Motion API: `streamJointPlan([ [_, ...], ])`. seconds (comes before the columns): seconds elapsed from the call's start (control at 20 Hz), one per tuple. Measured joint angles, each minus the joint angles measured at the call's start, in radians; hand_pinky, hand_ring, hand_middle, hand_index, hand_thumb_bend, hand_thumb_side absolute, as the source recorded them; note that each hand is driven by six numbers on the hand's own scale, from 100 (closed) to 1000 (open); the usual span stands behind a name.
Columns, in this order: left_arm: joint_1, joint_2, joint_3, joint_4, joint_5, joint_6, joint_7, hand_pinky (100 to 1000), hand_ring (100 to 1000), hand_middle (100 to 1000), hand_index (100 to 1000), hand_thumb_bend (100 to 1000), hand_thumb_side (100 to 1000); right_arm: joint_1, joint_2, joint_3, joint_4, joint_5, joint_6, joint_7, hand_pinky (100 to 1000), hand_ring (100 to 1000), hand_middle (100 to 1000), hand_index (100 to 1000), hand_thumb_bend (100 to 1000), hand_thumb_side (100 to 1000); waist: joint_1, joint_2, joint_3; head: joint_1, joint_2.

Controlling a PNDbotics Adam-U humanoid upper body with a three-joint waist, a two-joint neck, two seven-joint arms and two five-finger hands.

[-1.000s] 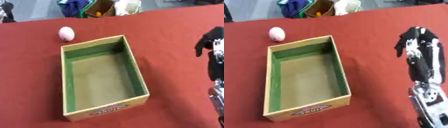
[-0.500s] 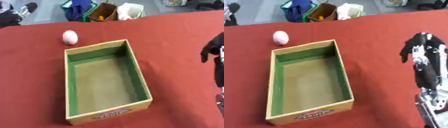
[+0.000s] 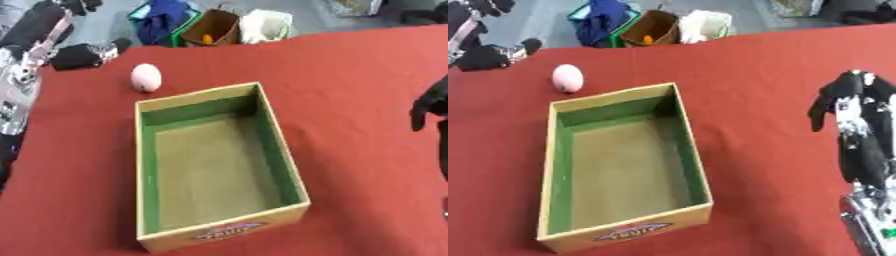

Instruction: Pick up objects on the table and place them in the box.

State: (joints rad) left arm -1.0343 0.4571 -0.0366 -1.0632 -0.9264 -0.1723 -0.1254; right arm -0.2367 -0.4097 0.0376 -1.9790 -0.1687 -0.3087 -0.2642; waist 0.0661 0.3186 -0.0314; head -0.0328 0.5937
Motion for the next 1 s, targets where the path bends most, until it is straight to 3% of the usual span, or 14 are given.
streamJointPlan([
  [0.25, -0.004, 0.0, 0.007, 0.023, -0.014, -0.001, -0.044, 644, 821, 800, 923, 653, 822, -0.001, 0.0, 0.001, 0.0, 0.0, 0.002, 0.002, 167, 335, 365, 495, 100, 501, 0.006, 0.003, -0.007, -0.004, 0.002],
  [0.65, -0.003, 0.014, 0.025, 0.042, -0.018, 0.011, -0.037, 632, 824, 808, 957, 652, 822, -0.004, -0.001, 0.006, 0.0, 0.0, -0.003, 0.008, 164, 332, 361, 494, 100, 501, 0.021, 0.03, -0.048, -0.044, 0.007],
  [1.0, -0.01, 0.067, 0.06, 0.111, -0.055, 0.026, 0.003, 613, 810, 794, 941, 650, 760, -0.02, -0.01, 0.008, 0.0, 0.007, -0.006, 0.011, 161, 331, 359, 494, 100, 503, 0.035, 0.058, -0.092, -0.005, -0.015],
])
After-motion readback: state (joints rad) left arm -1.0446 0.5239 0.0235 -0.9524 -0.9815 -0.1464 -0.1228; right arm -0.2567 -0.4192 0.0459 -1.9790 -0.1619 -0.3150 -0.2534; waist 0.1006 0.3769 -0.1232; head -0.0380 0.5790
